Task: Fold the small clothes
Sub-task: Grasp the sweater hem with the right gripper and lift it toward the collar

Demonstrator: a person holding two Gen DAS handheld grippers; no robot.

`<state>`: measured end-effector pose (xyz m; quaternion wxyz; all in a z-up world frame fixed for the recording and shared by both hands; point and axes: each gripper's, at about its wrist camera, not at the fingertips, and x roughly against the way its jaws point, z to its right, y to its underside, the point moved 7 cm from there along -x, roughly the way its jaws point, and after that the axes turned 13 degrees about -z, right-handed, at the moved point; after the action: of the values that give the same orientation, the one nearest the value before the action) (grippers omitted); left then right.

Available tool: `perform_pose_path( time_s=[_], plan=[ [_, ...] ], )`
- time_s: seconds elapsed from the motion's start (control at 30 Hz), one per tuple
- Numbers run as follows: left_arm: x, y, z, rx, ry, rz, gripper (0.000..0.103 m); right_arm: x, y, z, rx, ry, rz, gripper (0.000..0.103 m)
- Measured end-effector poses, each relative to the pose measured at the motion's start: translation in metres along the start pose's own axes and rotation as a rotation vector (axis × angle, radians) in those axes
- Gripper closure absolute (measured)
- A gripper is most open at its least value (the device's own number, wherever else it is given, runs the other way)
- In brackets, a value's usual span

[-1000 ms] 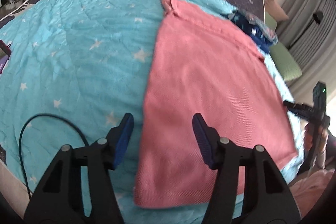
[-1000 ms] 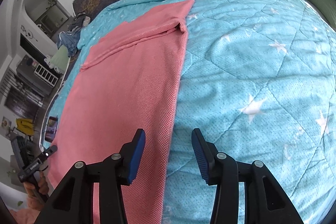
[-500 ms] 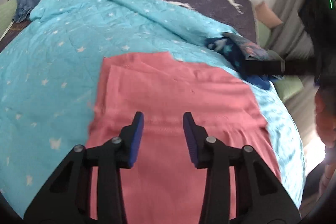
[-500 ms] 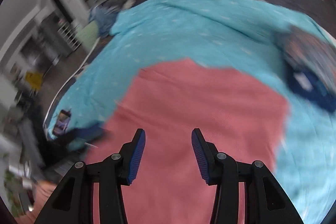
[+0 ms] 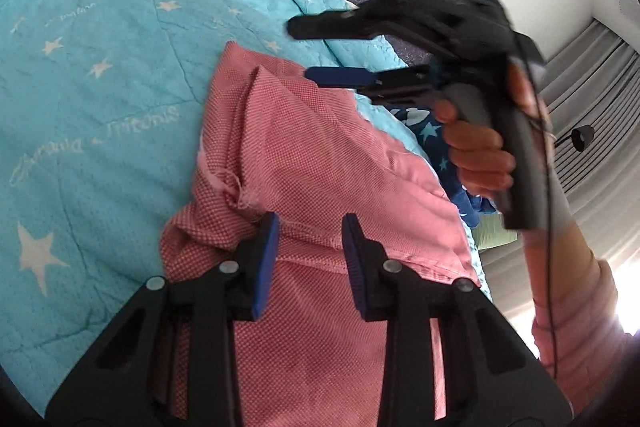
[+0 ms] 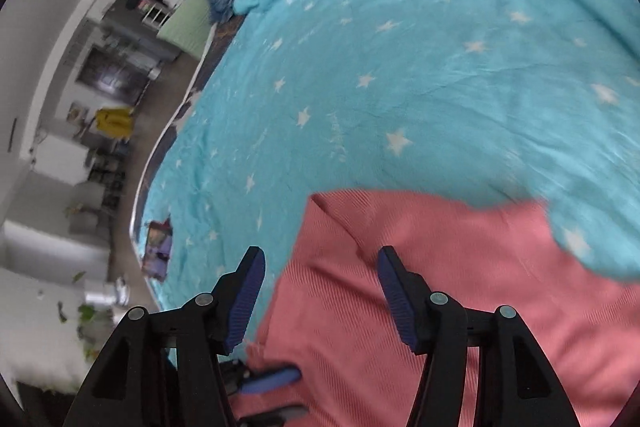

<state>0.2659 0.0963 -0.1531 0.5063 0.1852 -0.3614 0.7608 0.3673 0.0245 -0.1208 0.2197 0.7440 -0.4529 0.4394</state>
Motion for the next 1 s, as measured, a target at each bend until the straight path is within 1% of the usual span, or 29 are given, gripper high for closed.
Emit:
perform_pose_path(
  time_s=[0.03,0.1,0.13,0.17,0.2,0.27,0.33,0.4,0.47,0.5,0.57,0.63,0.73,0.8,0.87,0.93,0.97,1.0],
  plan=[
    [0.0,0.0,0.0,-0.001,0.003,0.0,0.068,-0.007,-0.004,0.002,0.025,0.031,-0.029,0.043],
    [0.0,-0.001,0.001,-0.002,0.001,0.001,0.068,-0.017,-0.006,0.006,0.053,0.065,-0.087,0.043],
    [0.001,0.0,0.001,-0.005,-0.001,0.002,0.068,-0.022,-0.005,0.009,0.06,0.078,-0.117,0.043],
    [0.001,0.0,0.001,-0.008,-0.005,0.001,0.068,-0.024,-0.003,0.009,0.071,0.072,-0.132,0.043],
    [0.001,0.0,0.002,-0.009,-0.006,0.001,0.068,-0.024,-0.002,0.008,0.086,0.056,-0.139,0.043],
    [0.001,0.0,0.002,-0.01,-0.006,0.001,0.068,-0.025,0.001,0.001,0.118,-0.025,-0.181,0.042],
    [0.0,-0.001,0.002,-0.013,-0.01,0.002,0.068,-0.031,0.003,-0.014,0.178,-0.108,-0.226,0.042],
    [-0.001,-0.001,0.004,-0.018,-0.015,0.004,0.068,-0.038,-0.001,-0.019,0.207,-0.113,-0.246,0.042],
    [0.0,-0.001,0.005,-0.019,-0.013,0.006,0.068,-0.046,-0.013,-0.021,0.192,-0.153,-0.248,0.042],
    [0.0,0.0,0.006,-0.016,-0.008,0.006,0.068,-0.05,-0.019,-0.022,0.187,-0.163,-0.24,0.042],
    [0.0,-0.001,0.005,-0.011,0.001,0.005,0.068,-0.054,-0.03,-0.025,0.185,-0.163,-0.204,0.046],
    [0.001,0.0,0.004,-0.011,0.004,0.006,0.068,-0.056,-0.037,-0.029,0.197,-0.146,-0.174,0.066],
    [0.001,0.0,0.004,-0.011,0.004,0.006,0.068,-0.059,-0.043,-0.033,0.211,-0.104,-0.143,0.081],
    [0.001,0.0,0.004,-0.01,0.006,0.006,0.068,-0.058,-0.044,-0.028,0.207,-0.091,-0.14,0.085],
    [0.001,0.0,0.004,-0.01,0.007,0.006,0.068,-0.058,-0.041,-0.025,0.211,-0.083,-0.157,0.085],
    [0.001,0.0,0.004,-0.01,0.006,0.006,0.068,-0.058,-0.038,-0.021,0.209,-0.081,-0.184,0.082],
    [0.001,0.0,0.005,-0.01,0.006,0.006,0.068,-0.058,-0.037,-0.02,0.208,-0.081,-0.198,0.08],
    [0.001,-0.001,0.005,-0.01,0.006,0.006,0.068,-0.059,-0.036,-0.02,0.212,-0.08,-0.213,0.073]
  ],
)
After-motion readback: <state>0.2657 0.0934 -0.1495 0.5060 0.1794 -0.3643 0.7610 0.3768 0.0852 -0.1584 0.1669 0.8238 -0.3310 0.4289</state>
